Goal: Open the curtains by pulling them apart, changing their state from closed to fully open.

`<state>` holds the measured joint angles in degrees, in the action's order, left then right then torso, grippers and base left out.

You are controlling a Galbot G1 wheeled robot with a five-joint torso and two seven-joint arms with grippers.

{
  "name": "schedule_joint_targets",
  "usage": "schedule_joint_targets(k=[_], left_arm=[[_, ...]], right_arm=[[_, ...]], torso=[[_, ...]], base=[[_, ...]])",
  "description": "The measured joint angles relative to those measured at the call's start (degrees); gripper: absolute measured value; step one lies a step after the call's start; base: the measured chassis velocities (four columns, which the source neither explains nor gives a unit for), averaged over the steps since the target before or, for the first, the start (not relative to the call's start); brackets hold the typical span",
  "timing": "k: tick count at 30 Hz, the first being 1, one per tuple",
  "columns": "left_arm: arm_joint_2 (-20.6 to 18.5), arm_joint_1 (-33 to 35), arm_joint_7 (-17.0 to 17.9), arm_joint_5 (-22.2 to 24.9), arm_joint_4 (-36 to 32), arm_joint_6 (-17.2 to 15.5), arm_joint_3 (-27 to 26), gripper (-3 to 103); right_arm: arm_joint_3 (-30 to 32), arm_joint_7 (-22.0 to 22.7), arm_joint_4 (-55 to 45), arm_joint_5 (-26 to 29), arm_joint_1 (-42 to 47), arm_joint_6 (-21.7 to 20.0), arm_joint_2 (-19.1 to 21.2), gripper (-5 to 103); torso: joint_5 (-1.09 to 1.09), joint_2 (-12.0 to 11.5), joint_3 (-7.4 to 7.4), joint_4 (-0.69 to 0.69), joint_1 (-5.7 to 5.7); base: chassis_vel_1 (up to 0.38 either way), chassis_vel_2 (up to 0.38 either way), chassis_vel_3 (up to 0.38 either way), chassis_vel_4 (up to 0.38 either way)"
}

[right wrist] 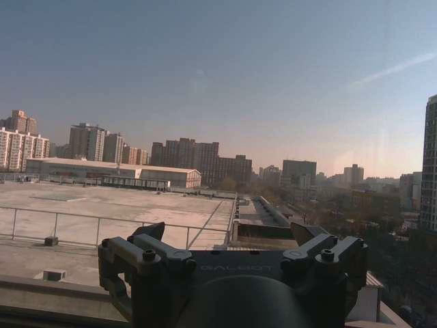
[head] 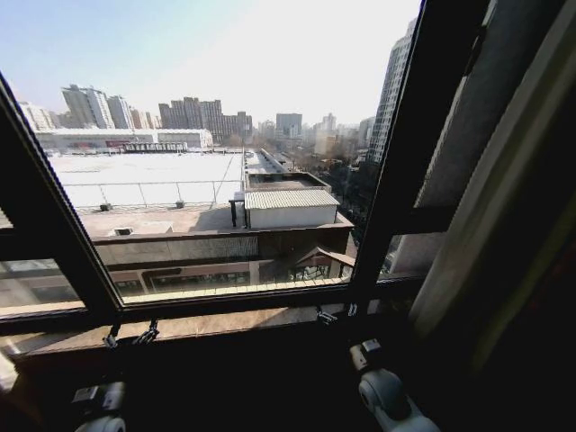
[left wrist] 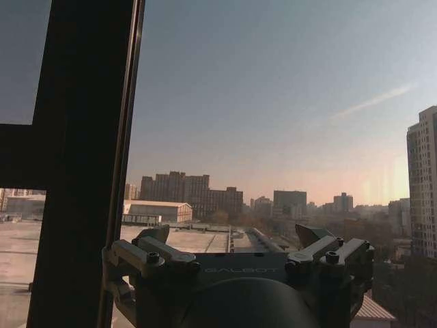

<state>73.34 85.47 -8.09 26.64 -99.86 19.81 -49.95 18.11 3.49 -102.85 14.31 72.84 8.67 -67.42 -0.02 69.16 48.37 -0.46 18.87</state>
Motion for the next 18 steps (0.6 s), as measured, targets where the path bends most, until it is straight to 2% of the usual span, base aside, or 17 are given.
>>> schedule_joint_targets(k=[18], left_arm=[[0.0, 0.0, 0.0, 0.0, 0.0, 0.0, 0.0, 100]], right_arm=[[0.0, 0.0, 0.0, 0.0, 0.0, 0.0, 0.0, 100]], torso=[[0.0, 0.0, 0.0, 0.0, 0.01]], base=[[0.37, 0.336, -0.374, -0.333]])
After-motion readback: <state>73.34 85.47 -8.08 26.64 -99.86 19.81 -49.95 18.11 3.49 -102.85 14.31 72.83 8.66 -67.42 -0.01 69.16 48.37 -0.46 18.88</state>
